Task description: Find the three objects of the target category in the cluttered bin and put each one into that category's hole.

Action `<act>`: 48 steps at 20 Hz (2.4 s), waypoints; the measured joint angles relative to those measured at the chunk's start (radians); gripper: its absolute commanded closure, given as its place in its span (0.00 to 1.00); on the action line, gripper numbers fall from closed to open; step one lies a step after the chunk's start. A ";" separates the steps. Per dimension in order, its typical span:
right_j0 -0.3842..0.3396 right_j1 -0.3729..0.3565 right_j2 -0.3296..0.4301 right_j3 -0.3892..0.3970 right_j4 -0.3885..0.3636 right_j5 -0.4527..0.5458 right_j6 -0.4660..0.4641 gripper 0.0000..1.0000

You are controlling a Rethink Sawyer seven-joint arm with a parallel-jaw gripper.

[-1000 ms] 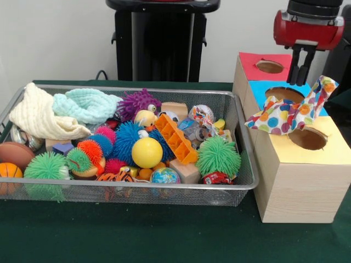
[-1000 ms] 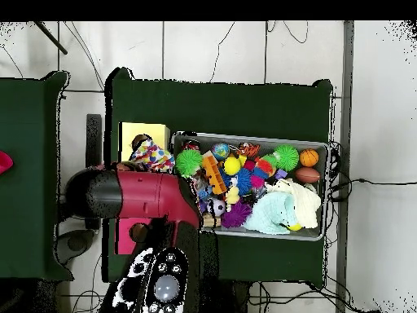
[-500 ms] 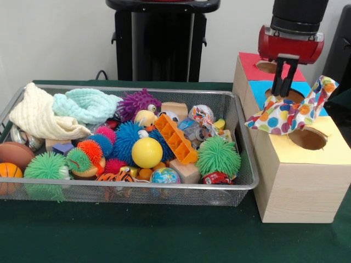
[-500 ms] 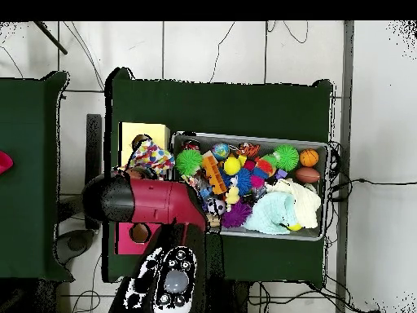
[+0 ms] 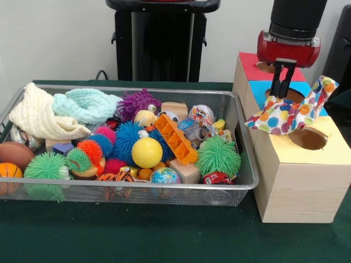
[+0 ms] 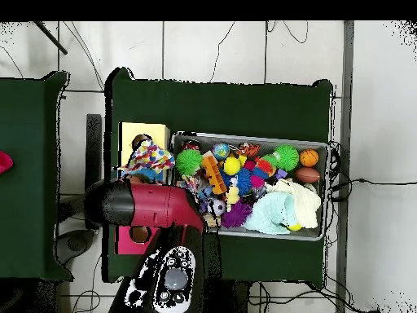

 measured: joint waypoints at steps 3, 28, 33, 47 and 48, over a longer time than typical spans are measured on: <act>0.000 0.000 0.008 0.020 0.008 0.000 0.000 1.00; 0.018 -0.025 0.037 0.076 0.062 0.000 0.000 1.00; 0.032 -0.048 0.037 0.064 0.062 0.000 0.000 1.00; 0.043 -0.050 0.037 0.028 0.061 0.000 0.000 1.00; 0.043 -0.046 0.037 0.026 0.061 -0.002 0.000 1.00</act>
